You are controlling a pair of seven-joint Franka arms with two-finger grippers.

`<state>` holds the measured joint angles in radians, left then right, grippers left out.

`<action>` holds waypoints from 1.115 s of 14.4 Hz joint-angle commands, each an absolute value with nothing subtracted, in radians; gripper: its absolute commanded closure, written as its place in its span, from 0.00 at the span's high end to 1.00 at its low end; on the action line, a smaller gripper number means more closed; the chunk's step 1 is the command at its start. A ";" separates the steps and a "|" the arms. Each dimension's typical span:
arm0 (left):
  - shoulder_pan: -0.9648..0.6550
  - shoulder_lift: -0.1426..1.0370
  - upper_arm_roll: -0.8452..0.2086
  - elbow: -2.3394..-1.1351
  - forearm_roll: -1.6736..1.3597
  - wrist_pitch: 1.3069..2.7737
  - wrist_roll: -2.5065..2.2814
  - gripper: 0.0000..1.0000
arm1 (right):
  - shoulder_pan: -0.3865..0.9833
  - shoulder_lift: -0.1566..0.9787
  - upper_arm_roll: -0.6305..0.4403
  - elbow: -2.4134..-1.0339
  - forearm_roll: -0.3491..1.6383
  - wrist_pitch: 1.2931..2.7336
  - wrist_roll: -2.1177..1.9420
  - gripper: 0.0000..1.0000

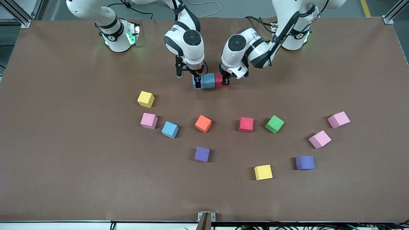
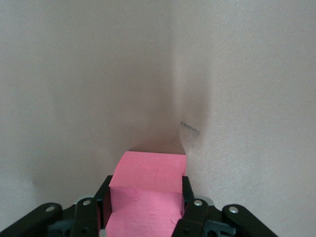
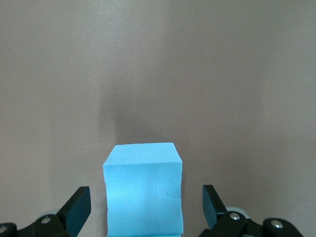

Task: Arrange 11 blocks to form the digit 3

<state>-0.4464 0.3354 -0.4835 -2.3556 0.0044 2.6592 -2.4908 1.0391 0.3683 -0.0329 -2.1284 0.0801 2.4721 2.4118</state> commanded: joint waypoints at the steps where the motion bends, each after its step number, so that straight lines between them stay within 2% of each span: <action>1: -0.443 0.368 -0.485 -2.313 0.025 2.648 -2.485 0.27 | 1.025 0.313 -0.041 -2.118 0.074 2.386 2.373 1.00; 5: -0.445 0.374 -0.485 -2.303 0.025 2.648 -2.485 0.27 | 0.939 0.293 -0.041 -2.074 0.074 2.321 2.289 1.00; 10: -0.445 0.376 -0.485 -2.301 0.025 2.648 -2.485 0.29 | 0.792 0.298 -0.043 -2.046 0.074 2.322 2.122 1.00; 11: -0.445 0.376 -0.485 -2.302 0.025 2.646 -2.485 0.35 | 0.758 0.301 -0.043 -2.037 0.074 2.325 2.079 1.00; 12: -0.442 0.376 -0.485 -2.301 0.025 2.646 -2.487 0.49 | 0.729 0.305 -0.043 -2.020 0.074 2.327 2.047 1.00; 15: -0.442 0.374 -0.485 -2.301 0.025 2.646 -2.490 1.00 | 0.680 0.339 -0.043 -1.982 0.071 2.354 1.932 1.00; 16: -0.440 0.374 -0.486 -2.298 0.025 2.646 -2.494 1.00 | 0.661 0.359 -0.043 -1.968 0.072 2.382 1.889 1.00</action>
<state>-0.4448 0.3654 -0.4830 -2.3165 0.0064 2.6592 -2.4908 0.6955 0.3142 -0.0591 -2.0076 0.0786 2.3500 1.9599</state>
